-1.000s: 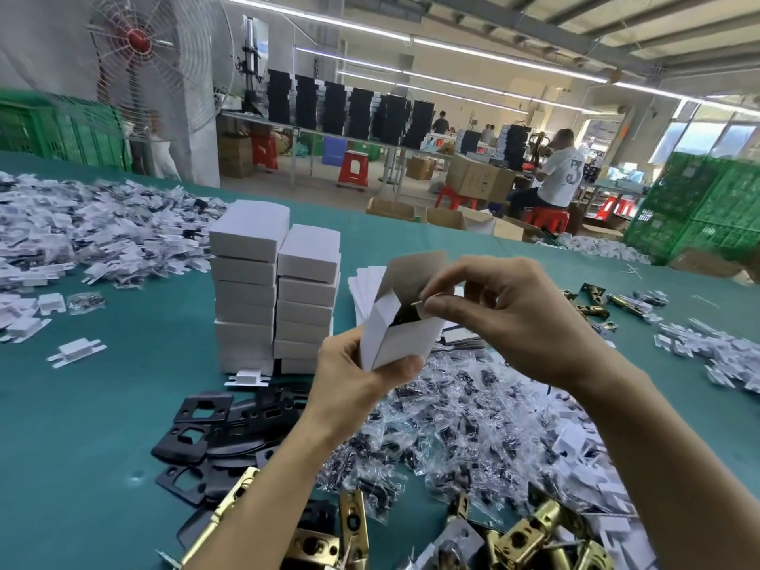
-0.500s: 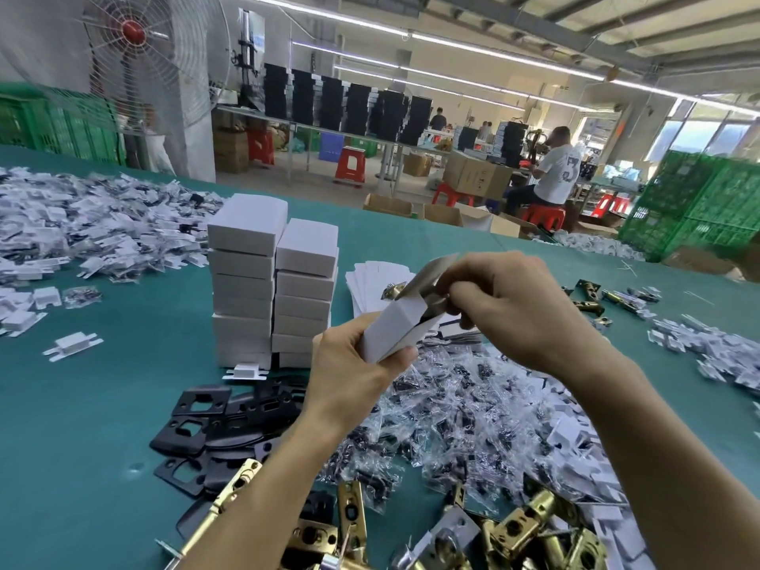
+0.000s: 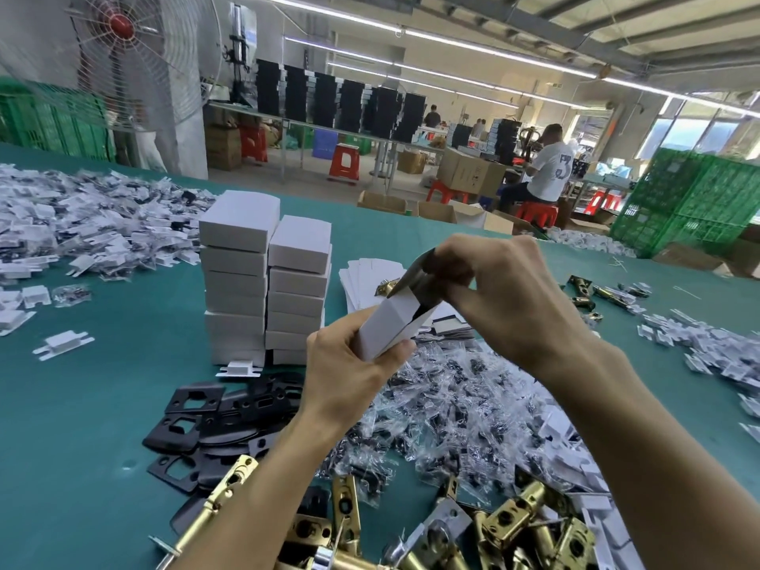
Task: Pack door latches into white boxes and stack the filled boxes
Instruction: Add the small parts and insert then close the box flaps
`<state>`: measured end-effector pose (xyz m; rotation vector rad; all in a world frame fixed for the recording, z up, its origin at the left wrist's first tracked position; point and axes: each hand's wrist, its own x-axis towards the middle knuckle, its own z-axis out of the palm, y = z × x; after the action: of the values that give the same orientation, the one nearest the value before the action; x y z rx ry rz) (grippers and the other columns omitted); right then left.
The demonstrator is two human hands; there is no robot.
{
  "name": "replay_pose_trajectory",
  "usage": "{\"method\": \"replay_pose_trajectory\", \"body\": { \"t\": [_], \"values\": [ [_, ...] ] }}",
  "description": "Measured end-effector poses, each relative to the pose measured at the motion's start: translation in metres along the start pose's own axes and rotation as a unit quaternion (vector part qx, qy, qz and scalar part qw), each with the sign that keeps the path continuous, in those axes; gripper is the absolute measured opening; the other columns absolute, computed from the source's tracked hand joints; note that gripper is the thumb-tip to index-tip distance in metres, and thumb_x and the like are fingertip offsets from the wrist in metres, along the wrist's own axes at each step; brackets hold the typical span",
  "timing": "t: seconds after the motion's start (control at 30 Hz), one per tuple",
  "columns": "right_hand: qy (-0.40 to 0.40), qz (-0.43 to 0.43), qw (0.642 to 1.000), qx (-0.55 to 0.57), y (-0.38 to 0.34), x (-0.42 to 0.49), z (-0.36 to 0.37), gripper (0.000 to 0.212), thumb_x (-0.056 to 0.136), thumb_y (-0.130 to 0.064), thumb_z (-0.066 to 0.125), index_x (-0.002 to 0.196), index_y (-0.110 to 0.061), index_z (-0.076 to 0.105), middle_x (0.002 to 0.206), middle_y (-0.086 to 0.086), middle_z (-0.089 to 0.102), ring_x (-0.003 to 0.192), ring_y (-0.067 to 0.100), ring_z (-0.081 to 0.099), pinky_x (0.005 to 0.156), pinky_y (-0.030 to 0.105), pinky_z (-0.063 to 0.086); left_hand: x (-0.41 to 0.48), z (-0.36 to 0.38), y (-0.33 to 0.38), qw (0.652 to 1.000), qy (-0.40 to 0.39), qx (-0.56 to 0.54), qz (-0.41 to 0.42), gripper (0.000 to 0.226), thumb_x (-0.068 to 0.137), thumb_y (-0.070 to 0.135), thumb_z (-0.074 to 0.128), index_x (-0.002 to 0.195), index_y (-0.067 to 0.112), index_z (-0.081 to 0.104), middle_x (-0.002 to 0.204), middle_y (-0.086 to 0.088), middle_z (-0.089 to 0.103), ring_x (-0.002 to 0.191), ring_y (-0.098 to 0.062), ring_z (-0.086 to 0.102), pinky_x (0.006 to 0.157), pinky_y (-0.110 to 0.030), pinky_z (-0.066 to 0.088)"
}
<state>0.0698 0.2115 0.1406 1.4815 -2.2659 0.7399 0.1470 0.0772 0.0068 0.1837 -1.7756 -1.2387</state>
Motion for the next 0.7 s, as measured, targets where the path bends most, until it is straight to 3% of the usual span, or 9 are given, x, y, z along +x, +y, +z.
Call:
{"method": "replay_pose_trajectory", "body": {
  "t": [0.2,0.33,0.47,0.63,0.7],
  "values": [
    [-0.005,0.001,1.0,-0.012,-0.001,-0.003,0.009,0.015,0.095,-0.02,0.06,0.107,-0.023,0.068,0.099,-0.002,0.073,0.092,0.027,0.066,0.076,0.045,0.054,0.001,0.0,0.0,0.998,0.027,0.028,0.044,0.03,0.076,0.018,0.087,0.097,0.032,0.072,0.087,0.035,0.066,0.071,0.002,0.062,0.053,-0.006,0.04],
    [-0.127,0.01,0.991,-0.029,0.001,-0.004,0.017,0.025,0.105,-0.03,0.038,0.104,-0.024,0.063,0.087,0.0,0.065,0.081,0.028,0.055,0.07,0.044,0.046,0.001,0.002,-0.004,0.997,0.026,0.062,0.035,0.027,0.075,0.015,0.087,0.097,0.026,0.076,0.082,0.039,0.063,0.068,0.007,0.058,0.054,-0.004,0.037],
    [-0.201,0.05,0.978,-0.028,0.008,-0.004,0.023,0.022,0.105,-0.026,0.033,0.088,-0.032,0.046,0.074,-0.014,0.046,0.071,0.017,0.045,0.061,0.03,0.03,0.0,0.004,-0.011,0.997,-0.01,0.079,-0.007,0.025,0.076,0.016,0.087,0.098,0.023,0.078,0.071,0.036,0.061,0.063,0.01,0.054,0.052,-0.003,0.035],
    [-0.208,0.126,0.969,0.034,0.013,0.004,0.028,0.025,0.104,-0.024,0.039,0.1,-0.013,0.062,0.069,-0.011,0.048,0.061,0.005,0.045,0.048,0.017,0.032,-0.002,0.005,-0.014,0.995,-0.02,0.092,-0.036,0.026,0.077,0.023,0.086,0.101,0.023,0.077,0.065,0.022,0.059,0.056,0.001,0.052,0.05,-0.009,0.035],
    [-0.19,0.148,0.968,0.076,0.012,0.004,0.029,0.024,0.102,-0.023,0.043,0.096,-0.015,0.065,0.062,-0.013,0.051,0.055,0.001,0.046,0.045,0.012,0.033,-0.001,0.003,-0.013,0.994,-0.016,0.1,-0.028,0.029,0.077,0.023,0.086,0.104,0.022,0.077,0.069,0.023,0.06,0.059,0.004,0.054,0.05,-0.007,0.036]
  ]
}}
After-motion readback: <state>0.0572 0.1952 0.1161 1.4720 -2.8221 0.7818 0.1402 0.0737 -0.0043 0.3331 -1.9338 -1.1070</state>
